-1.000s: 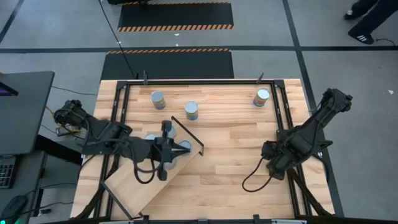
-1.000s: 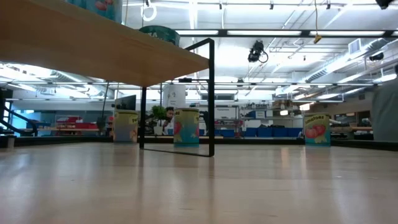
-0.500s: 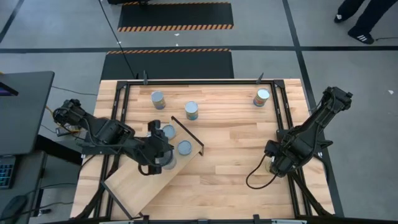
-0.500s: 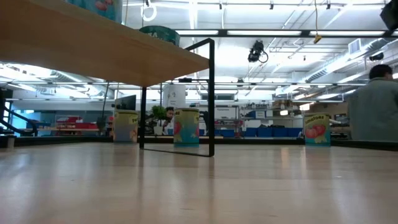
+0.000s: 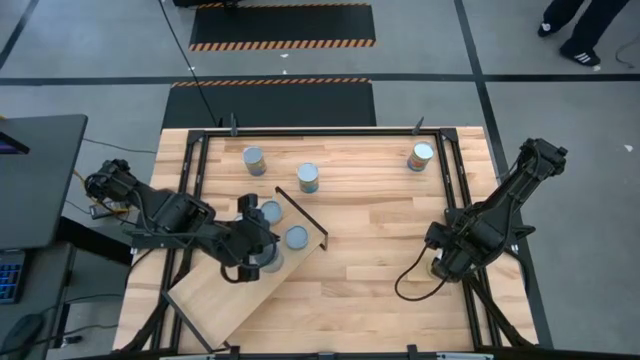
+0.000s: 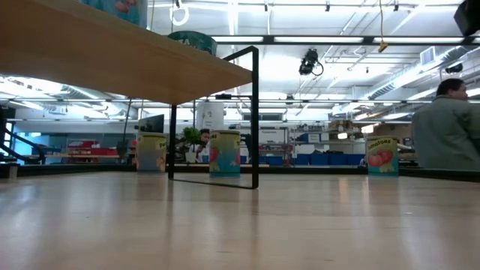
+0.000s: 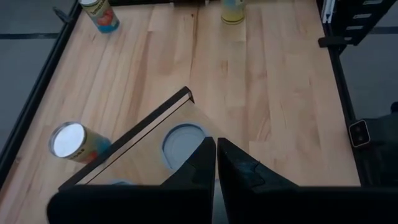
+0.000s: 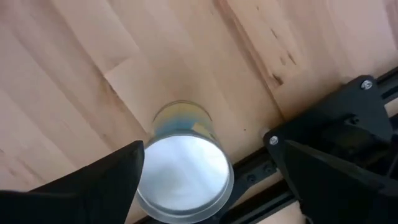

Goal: Pick and place cans onto a shelf
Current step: Put the canned carrots on the shelf

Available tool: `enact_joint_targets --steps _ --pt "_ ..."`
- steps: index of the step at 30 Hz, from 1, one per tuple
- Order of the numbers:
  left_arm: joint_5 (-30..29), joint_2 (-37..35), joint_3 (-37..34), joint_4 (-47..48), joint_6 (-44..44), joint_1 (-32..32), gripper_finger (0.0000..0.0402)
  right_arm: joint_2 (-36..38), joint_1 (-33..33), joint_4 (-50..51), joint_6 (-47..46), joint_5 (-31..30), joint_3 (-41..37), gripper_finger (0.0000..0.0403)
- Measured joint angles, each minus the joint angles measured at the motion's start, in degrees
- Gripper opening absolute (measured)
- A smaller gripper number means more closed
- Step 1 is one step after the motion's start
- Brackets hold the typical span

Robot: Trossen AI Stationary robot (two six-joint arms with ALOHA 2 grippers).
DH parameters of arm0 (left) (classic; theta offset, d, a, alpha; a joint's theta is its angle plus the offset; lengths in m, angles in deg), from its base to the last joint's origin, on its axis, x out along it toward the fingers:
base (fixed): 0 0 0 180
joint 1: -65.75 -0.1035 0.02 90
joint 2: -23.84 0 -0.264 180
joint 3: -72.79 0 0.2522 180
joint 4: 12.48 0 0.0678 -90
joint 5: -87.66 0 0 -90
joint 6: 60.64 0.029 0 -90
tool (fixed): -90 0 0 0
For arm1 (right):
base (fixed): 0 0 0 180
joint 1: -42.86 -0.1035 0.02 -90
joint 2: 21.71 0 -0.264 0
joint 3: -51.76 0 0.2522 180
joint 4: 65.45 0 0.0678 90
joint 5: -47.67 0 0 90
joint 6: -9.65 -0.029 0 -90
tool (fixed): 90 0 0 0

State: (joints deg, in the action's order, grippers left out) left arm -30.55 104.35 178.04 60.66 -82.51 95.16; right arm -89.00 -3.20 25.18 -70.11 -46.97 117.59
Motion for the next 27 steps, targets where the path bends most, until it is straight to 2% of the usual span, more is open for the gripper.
enact_joint_targets --steps 7,15,24,27 --pt "-0.01 0.00 0.00 0.00 0.03 0.00 0.0023 0.02 -0.92 -2.44 -0.12 1.54 -0.45 0.0392" --pt "-0.01 0.00 0.00 0.00 0.01 0.00 0.0023 -0.01 -2.93 -8.14 -3.09 2.97 -5.86 0.0392" --pt "0.00 0.02 0.00 -0.09 0.02 0.00 0.0023 -0.01 -3.43 -8.49 -1.19 2.92 -5.57 0.0391" --pt "0.00 0.02 0.00 -0.09 0.07 0.00 0.0023 -0.04 -3.43 -9.05 2.23 2.75 -5.60 0.0391"
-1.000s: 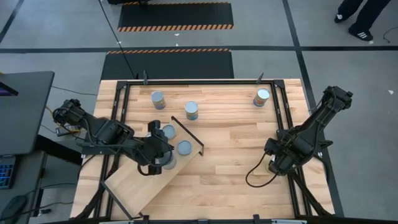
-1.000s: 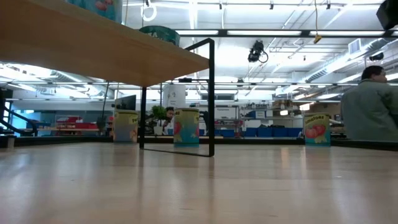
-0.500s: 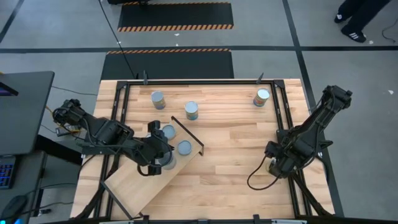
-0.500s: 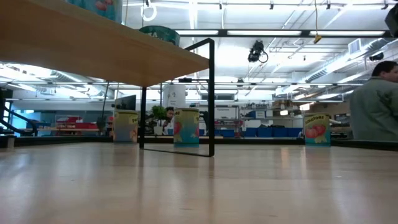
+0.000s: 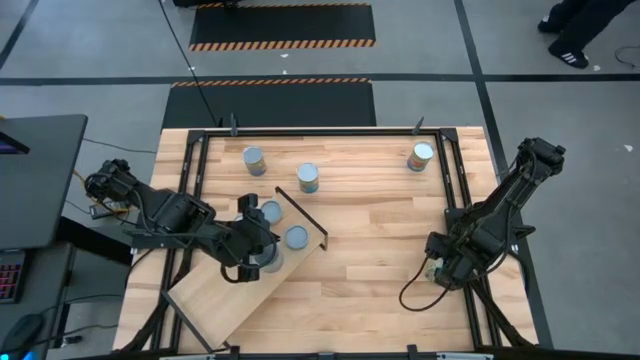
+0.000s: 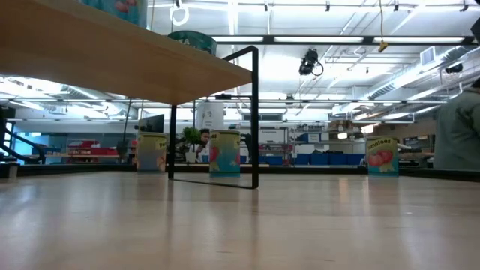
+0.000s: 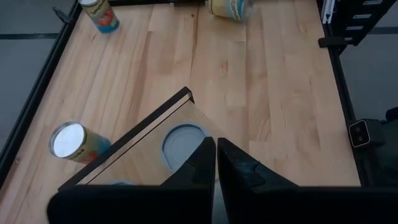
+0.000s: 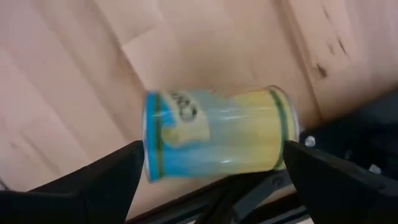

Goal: Pick and place cans onto a shelf
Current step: Put the canned carrots on the shelf

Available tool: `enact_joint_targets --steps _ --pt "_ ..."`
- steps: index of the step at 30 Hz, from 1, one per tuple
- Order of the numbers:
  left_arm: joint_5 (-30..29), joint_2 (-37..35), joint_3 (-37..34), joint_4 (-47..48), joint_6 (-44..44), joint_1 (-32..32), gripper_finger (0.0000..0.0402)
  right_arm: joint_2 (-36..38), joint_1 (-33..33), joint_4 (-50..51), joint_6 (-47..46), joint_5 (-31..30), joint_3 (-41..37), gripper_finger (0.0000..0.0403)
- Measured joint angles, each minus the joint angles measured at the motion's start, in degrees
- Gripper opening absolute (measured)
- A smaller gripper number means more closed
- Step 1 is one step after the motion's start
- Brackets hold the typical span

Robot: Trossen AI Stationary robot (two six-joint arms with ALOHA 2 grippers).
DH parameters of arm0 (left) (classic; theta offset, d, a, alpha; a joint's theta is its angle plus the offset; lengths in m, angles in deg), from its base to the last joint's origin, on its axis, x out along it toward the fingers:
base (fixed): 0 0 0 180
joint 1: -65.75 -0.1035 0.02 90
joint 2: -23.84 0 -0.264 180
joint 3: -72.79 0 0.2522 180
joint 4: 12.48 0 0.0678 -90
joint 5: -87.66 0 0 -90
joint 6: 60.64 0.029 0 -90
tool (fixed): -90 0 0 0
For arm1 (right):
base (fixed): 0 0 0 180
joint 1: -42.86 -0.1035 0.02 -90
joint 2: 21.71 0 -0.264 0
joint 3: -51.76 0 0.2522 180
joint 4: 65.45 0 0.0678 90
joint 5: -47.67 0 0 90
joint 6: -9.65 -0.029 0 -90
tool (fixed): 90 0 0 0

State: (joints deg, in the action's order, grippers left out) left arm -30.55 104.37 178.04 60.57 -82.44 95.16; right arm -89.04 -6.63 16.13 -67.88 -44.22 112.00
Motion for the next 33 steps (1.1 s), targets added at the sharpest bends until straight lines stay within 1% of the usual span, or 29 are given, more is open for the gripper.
enact_joint_targets --steps 4,7,10,13,16,21,24,27,33 --pt "-0.02 0.00 0.00 0.00 0.00 0.00 0.0023 -0.02 -0.02 -6.58 9.25 -1.46 0.00 0.0389" --pt "0.00 0.00 0.00 0.00 -0.04 0.00 0.0023 -0.15 -0.02 -12.00 20.19 -5.63 0.00 0.0380" --pt "-0.02 0.00 0.00 0.01 -0.02 0.00 0.0023 -0.15 0.30 -15.13 30.61 -6.90 0.00 0.0368" --pt "0.00 0.00 0.00 -0.01 -0.02 0.00 0.0023 -0.60 1.12 -14.16 38.44 -7.39 0.00 0.0357" --pt "-0.01 0.00 0.00 -0.02 -0.04 0.00 0.0023 -2.22 1.97 -13.27 44.06 -7.19 0.00 0.0350" --pt "0.00 0.00 0.00 -0.21 -0.03 0.00 0.0023 -9.16 2.28 -12.96 55.03 -2.65 0.03 0.0348" --pt "0.00 0.00 0.00 -1.14 0.00 0.00 0.0023 -13.41 2.73 -9.36 58.44 -1.22 1.65 0.0348" --pt "0.00 0.00 0.00 -2.59 -0.04 0.00 0.0023 -16.03 2.88 -5.71 63.58 -1.54 4.69 0.0348" --pt "0.00 0.03 0.02 -4.78 -0.02 0.00 0.0023 -17.92 2.83 2.13 72.19 -2.92 9.18 0.0348"
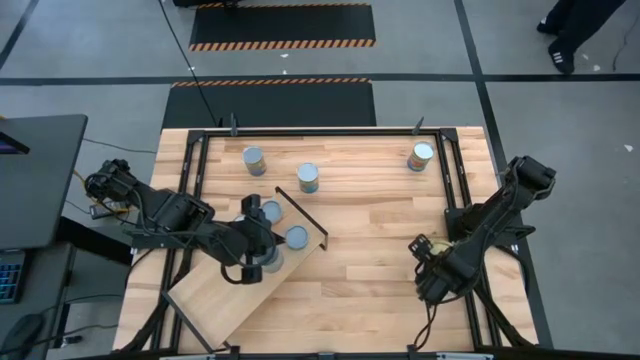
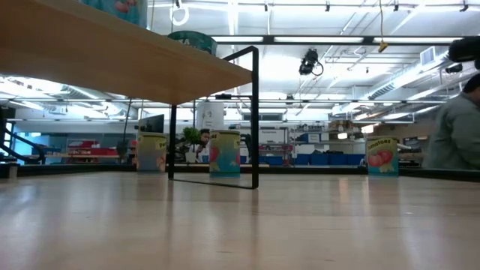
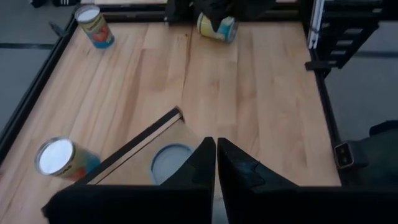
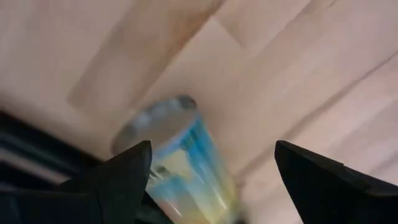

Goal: Pick and place cans onto a shelf
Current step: Put the canned carrots on the shelf

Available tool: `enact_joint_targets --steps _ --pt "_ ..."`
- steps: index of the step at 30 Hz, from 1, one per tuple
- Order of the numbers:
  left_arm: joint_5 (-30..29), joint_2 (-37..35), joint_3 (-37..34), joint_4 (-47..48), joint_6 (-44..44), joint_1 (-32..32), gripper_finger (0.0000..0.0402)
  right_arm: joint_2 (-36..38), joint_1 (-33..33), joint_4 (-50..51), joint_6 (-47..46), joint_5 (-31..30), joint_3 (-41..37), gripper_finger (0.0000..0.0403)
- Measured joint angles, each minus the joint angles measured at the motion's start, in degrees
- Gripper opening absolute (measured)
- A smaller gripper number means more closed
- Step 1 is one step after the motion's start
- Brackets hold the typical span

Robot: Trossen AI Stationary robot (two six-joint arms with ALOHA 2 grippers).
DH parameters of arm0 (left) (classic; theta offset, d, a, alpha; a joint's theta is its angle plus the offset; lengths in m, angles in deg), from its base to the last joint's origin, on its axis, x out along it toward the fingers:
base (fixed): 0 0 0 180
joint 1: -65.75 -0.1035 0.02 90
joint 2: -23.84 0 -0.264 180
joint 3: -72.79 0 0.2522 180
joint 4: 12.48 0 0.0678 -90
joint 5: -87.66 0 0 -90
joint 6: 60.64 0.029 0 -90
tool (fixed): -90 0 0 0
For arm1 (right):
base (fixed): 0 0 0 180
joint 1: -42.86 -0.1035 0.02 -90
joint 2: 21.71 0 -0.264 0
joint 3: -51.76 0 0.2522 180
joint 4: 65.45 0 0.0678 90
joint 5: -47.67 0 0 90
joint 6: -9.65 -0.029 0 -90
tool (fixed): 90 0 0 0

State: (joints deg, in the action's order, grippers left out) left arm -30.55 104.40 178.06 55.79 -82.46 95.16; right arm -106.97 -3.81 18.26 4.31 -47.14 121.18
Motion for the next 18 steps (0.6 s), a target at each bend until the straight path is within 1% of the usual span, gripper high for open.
enact_joint_targets --steps 2,4,7,11,15,18 --pt "0.00 0.02 0.00 -0.88 -0.01 0.00 0.0023 0.02 -0.03 2.69 2.50 0.38 0.20 0.0348" --pt "0.00 0.02 0.00 -1.59 -0.01 0.00 0.0023 0.00 -0.01 4.26 3.83 2.78 0.20 0.0348" --pt "0.00 0.02 0.00 -2.36 -0.02 0.00 0.0023 0.01 -0.46 4.63 4.10 7.11 -0.57 0.0348" --pt "-0.02 0.02 0.00 -3.63 0.01 0.00 0.0023 0.00 -2.35 3.98 5.60 10.05 -2.53 0.0348" --pt "-0.02 0.02 0.00 -4.16 0.01 0.00 0.0023 0.02 -3.99 3.29 7.31 11.61 -5.15 0.0348" --pt "0.00 0.02 0.00 -4.16 -0.01 0.00 0.0023 0.02 -4.42 -0.98 9.47 11.37 -6.96 0.0348"
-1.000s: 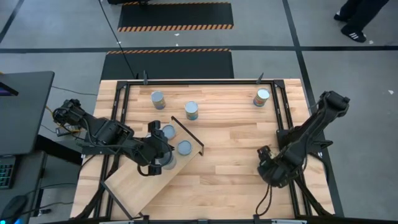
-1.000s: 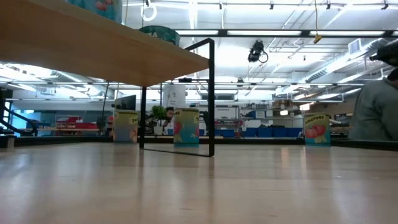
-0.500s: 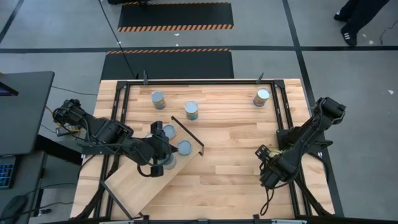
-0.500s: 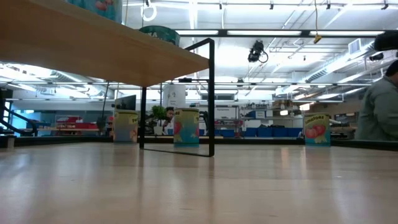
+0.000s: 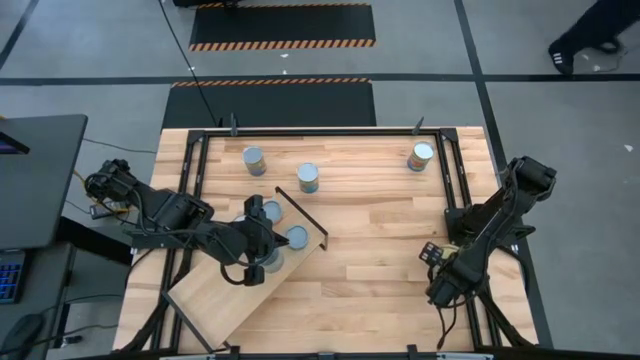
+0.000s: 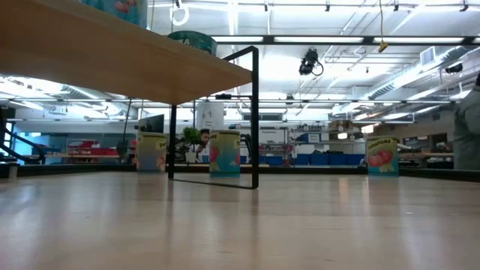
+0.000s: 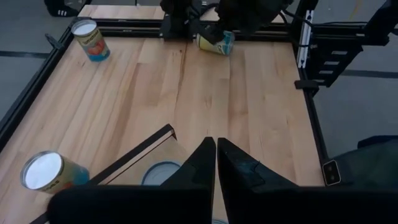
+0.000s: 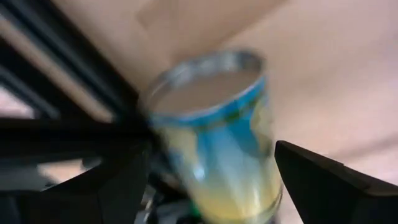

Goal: Pick and place cans onto a shelf
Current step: Put the canned carrots on the shelf

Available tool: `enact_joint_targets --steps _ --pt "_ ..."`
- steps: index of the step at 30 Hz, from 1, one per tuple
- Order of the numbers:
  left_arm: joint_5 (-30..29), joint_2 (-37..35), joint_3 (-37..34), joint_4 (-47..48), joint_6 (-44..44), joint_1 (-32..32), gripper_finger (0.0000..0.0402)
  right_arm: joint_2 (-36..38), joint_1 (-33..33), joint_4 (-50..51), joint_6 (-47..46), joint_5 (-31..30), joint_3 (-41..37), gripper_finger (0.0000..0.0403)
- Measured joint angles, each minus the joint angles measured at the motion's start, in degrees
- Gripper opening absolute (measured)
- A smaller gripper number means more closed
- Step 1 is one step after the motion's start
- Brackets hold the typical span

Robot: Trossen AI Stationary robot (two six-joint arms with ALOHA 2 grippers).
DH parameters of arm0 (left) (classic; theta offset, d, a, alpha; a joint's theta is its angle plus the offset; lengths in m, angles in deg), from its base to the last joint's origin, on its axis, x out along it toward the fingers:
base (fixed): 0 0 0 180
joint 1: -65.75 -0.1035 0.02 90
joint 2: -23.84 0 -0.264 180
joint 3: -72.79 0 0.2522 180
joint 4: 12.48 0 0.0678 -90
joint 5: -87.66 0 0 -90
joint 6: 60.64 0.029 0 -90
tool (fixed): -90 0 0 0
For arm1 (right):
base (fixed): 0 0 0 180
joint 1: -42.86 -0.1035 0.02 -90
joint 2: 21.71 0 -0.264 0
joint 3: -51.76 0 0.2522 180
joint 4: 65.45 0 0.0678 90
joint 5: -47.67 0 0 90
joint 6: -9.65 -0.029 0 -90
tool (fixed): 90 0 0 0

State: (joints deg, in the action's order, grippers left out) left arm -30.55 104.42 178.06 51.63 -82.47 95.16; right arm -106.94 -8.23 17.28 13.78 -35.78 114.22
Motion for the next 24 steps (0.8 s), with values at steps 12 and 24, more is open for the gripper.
enact_joint_targets --steps 12,24 --pt "-0.17 0.00 0.00 -5.55 0.38 0.02 0.0023 0.00 0.26 -10.63 1.69 -2.26 -5.40 0.0348" --pt "-0.09 0.00 0.00 -11.31 2.60 0.01 0.0023 -4.17 3.38 -13.08 -1.55 -2.54 -5.71 0.0378"
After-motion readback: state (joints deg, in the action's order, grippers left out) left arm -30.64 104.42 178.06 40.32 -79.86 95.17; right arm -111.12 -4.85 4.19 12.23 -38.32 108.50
